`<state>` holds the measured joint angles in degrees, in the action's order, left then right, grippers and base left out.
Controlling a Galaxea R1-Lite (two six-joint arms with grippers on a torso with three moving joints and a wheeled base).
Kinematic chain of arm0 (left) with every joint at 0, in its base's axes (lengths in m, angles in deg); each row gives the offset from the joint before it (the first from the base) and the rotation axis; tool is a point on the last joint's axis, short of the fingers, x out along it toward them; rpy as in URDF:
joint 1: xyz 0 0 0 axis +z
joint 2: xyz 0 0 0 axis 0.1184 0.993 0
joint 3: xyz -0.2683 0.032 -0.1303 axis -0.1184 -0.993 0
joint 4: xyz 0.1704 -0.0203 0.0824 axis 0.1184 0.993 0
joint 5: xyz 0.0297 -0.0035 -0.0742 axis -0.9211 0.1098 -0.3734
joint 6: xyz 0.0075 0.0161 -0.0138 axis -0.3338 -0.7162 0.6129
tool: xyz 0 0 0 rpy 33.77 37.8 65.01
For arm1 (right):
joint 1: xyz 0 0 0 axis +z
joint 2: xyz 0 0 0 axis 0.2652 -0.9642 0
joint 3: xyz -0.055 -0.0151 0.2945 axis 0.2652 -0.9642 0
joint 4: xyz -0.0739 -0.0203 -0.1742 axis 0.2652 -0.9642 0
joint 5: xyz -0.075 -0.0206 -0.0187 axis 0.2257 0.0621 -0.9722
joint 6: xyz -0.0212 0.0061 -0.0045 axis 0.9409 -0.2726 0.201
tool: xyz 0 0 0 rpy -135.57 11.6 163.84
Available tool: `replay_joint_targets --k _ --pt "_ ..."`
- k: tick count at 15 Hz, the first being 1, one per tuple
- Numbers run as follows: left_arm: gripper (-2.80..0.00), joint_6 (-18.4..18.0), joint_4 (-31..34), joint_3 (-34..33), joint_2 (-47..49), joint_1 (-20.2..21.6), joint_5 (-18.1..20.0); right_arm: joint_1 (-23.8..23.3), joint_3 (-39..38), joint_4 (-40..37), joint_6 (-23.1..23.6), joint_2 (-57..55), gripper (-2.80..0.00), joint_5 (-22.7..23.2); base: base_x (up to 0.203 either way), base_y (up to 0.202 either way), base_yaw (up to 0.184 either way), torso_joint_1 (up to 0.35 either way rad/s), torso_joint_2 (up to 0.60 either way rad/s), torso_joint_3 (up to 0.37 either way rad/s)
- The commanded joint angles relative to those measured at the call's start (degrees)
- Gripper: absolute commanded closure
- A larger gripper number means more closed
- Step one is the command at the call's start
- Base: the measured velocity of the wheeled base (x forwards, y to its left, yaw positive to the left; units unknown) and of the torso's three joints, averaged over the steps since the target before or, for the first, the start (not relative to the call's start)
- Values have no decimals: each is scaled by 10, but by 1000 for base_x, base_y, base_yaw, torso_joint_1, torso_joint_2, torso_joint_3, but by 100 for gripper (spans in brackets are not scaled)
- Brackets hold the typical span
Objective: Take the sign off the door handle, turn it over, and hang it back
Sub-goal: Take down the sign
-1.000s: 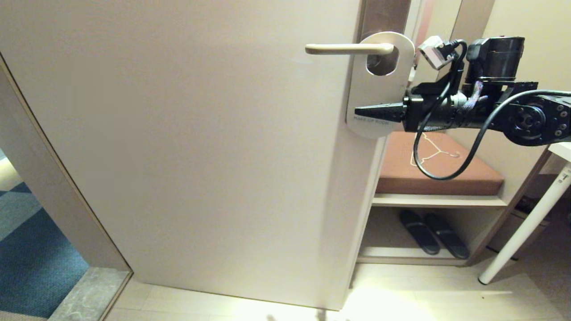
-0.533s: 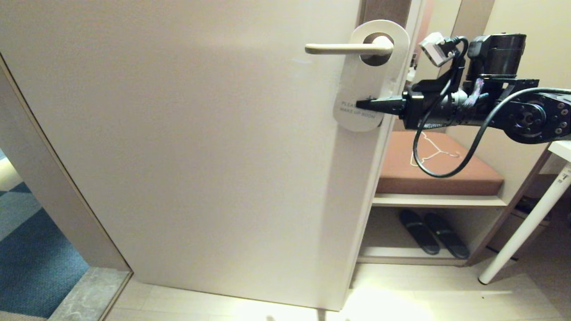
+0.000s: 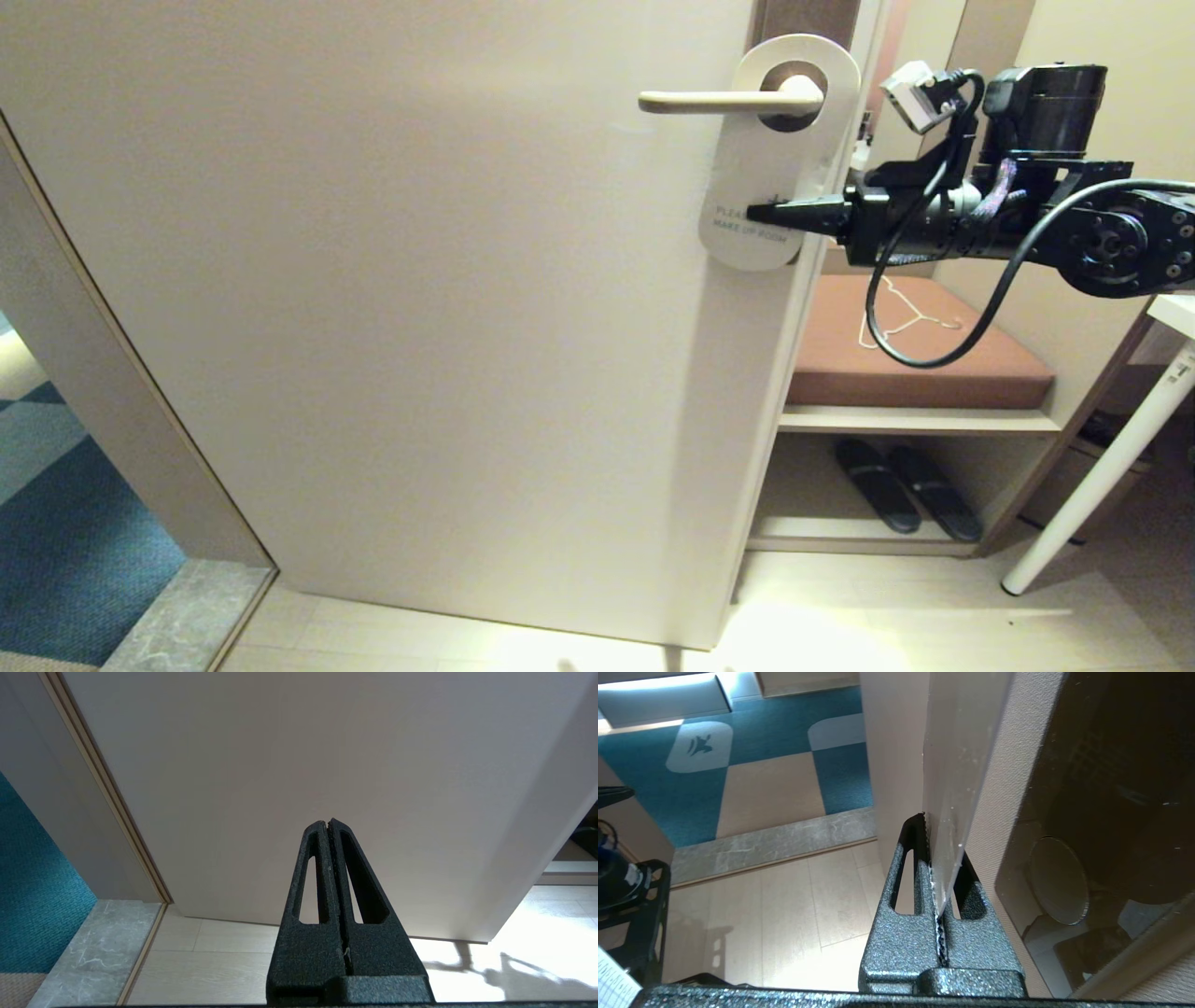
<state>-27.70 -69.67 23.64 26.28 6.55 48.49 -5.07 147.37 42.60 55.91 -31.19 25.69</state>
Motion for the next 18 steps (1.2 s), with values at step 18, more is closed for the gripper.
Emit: replay_joint_targets --k 18 --pt "0 0 -1 0 -3 0 0 142 -11 0 -8 30 0 -280 0 0 0 0 0 0"
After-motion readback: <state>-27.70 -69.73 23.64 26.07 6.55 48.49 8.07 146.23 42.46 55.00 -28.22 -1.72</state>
